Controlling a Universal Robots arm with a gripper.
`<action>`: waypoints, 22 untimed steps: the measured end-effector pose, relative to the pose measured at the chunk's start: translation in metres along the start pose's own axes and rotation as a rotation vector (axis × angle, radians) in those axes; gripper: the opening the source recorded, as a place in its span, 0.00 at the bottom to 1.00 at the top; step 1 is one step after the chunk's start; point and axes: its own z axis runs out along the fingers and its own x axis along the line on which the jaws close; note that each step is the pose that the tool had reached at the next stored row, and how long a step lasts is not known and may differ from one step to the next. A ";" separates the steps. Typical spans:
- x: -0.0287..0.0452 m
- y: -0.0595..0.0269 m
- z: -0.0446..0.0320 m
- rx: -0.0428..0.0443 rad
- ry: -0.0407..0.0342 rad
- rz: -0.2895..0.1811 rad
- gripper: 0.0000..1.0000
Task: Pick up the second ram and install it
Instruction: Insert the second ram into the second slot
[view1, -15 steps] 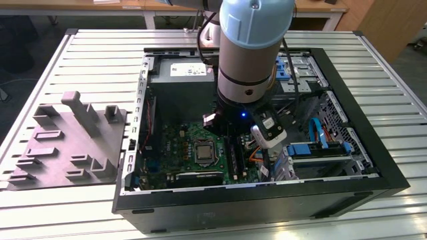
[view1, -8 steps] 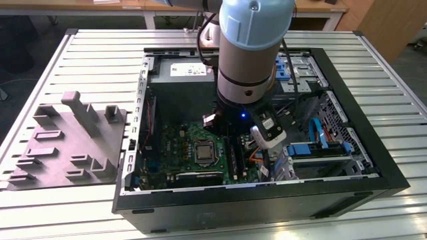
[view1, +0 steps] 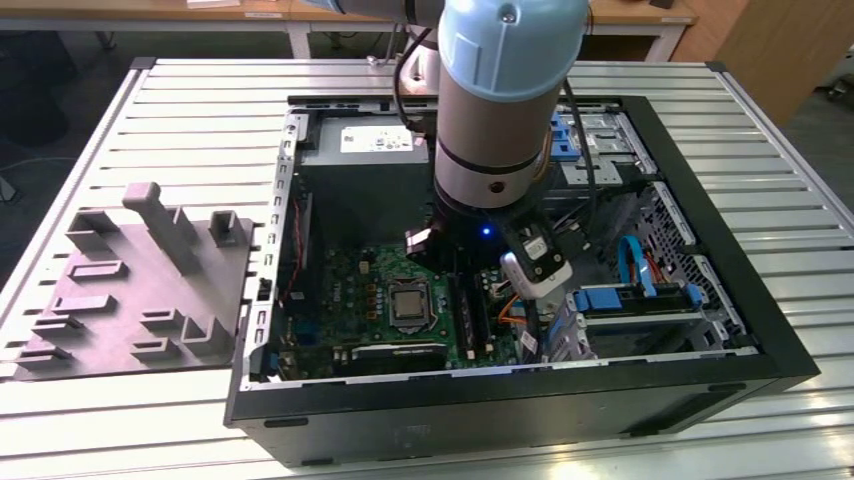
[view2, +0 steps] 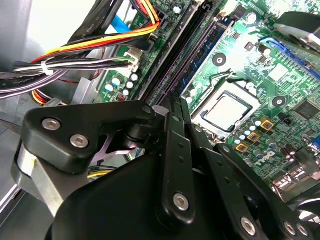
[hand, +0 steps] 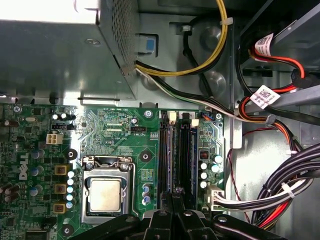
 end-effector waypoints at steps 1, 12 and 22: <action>0.0000 0.0000 0.0000 0.0000 0.0000 0.000 0.11; 0.0000 -0.0001 0.0006 0.0029 0.0000 0.000 0.11; 0.0000 -0.0001 0.0007 0.0034 -0.0002 0.002 0.11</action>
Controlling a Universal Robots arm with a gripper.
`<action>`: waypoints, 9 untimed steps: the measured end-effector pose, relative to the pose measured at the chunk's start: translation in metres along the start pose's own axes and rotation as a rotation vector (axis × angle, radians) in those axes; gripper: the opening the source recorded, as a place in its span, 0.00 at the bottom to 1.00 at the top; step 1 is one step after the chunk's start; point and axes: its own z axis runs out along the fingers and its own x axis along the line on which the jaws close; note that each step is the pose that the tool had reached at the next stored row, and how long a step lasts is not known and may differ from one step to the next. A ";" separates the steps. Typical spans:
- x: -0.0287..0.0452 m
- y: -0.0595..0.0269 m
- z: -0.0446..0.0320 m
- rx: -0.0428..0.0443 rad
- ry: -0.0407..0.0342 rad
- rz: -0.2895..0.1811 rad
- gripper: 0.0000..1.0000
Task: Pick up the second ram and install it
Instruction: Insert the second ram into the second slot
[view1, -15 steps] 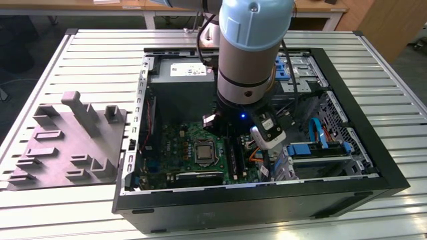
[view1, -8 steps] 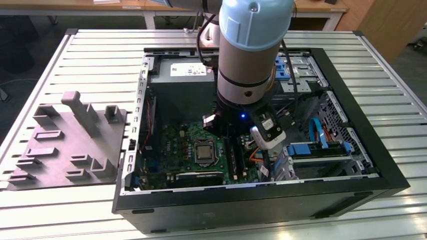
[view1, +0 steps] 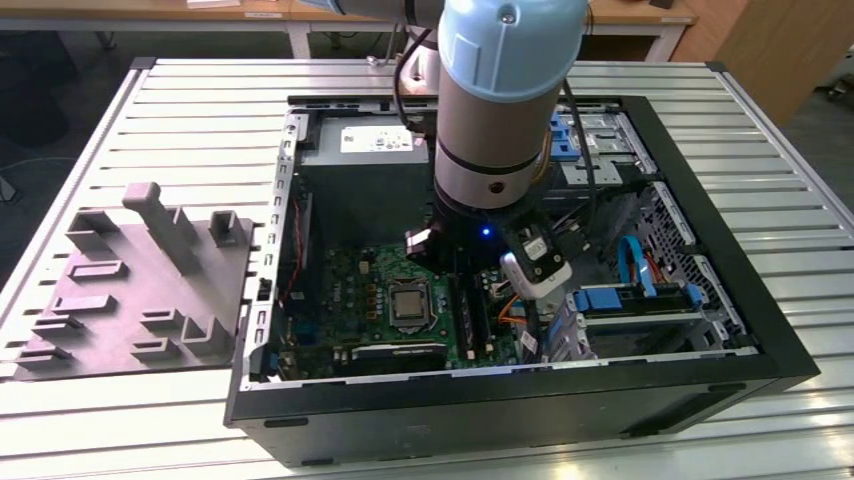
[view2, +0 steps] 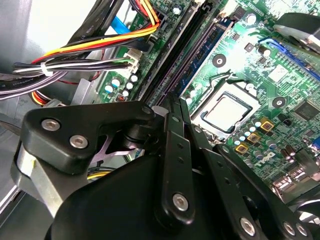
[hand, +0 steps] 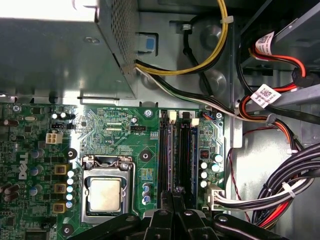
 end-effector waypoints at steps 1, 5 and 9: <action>0.0000 0.0000 0.0000 0.0000 -0.0002 0.002 0.11; 0.0000 0.0000 0.0001 0.0004 -0.0006 0.010 0.11; 0.0001 0.0003 0.0009 0.0004 -0.0007 0.010 0.11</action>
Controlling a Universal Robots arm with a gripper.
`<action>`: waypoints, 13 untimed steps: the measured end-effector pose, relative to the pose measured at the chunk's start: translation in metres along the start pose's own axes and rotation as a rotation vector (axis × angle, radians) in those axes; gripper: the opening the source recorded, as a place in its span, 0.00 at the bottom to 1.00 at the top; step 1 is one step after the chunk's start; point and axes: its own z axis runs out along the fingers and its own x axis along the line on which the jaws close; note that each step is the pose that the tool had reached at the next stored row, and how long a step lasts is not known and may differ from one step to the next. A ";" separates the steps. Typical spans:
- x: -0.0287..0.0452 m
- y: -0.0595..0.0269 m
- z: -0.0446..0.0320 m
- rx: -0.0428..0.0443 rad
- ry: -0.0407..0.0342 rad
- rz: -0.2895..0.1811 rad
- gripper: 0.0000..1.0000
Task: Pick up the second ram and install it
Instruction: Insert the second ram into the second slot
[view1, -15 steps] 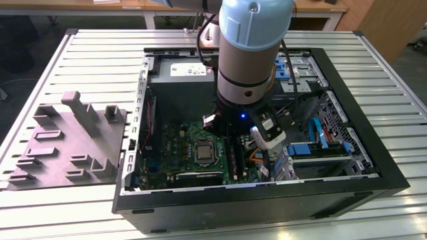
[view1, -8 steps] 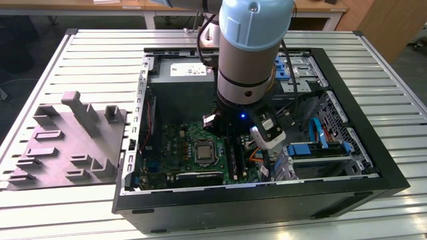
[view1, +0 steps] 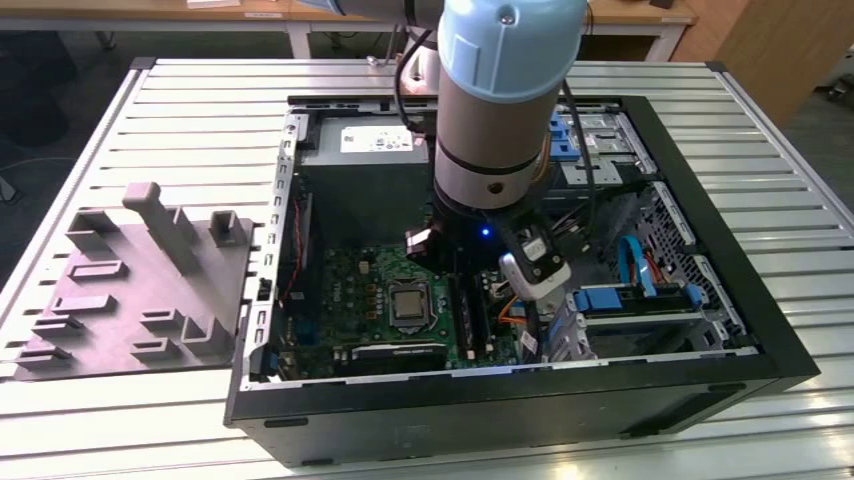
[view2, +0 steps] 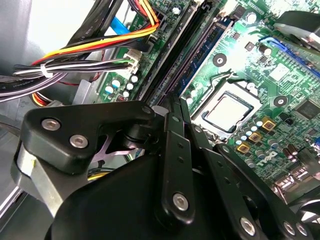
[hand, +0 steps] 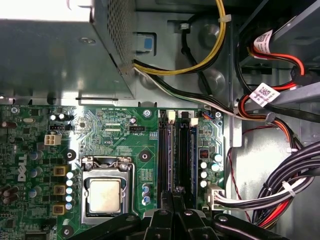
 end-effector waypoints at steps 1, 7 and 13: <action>0.0000 0.0000 0.0004 -0.0001 0.0000 0.000 0.11; 0.0000 0.0000 0.0011 0.0000 0.0000 0.000 0.11; 0.0000 0.0000 0.0011 0.0002 -0.0003 0.005 0.11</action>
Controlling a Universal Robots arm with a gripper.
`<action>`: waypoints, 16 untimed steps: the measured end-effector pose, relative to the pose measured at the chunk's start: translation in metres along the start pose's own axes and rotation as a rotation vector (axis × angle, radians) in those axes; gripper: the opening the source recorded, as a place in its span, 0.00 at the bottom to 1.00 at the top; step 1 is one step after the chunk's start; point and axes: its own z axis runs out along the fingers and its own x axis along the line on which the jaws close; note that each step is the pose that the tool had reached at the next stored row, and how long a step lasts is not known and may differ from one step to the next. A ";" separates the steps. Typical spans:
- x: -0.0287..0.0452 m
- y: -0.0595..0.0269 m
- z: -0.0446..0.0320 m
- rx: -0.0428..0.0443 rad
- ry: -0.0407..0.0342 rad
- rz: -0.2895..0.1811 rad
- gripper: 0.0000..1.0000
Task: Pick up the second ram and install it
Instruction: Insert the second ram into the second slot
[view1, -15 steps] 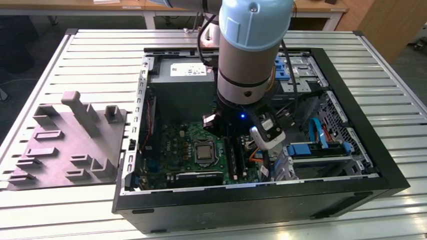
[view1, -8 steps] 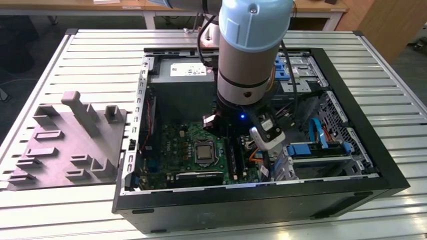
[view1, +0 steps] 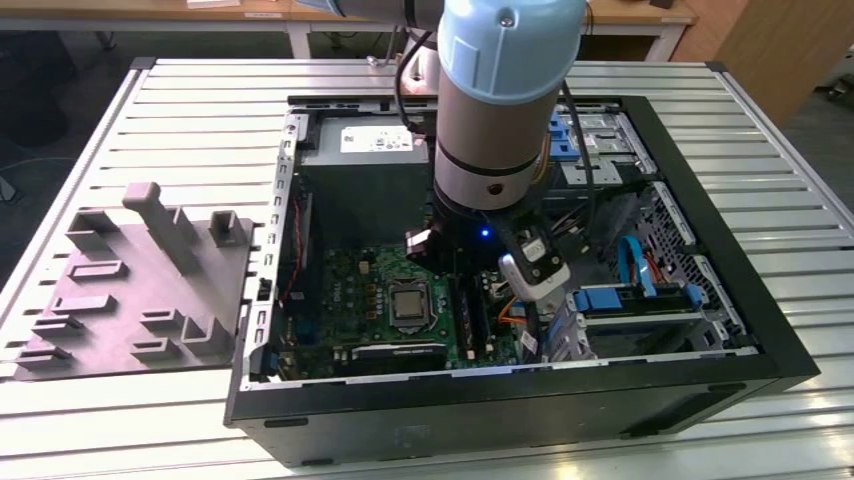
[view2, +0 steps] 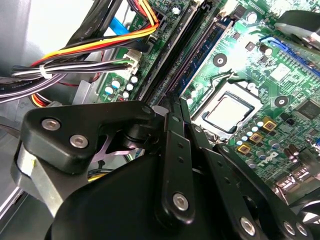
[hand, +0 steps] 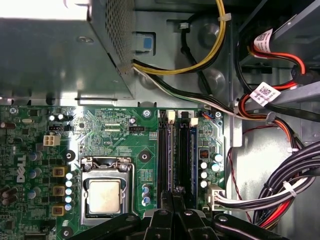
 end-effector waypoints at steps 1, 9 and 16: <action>0.0000 0.0000 0.0000 0.0001 -0.0002 0.002 0.11; -0.0002 0.0000 0.0001 0.0005 -0.0009 0.014 0.11; -0.0001 -0.0001 0.0012 0.0003 -0.0011 0.016 0.11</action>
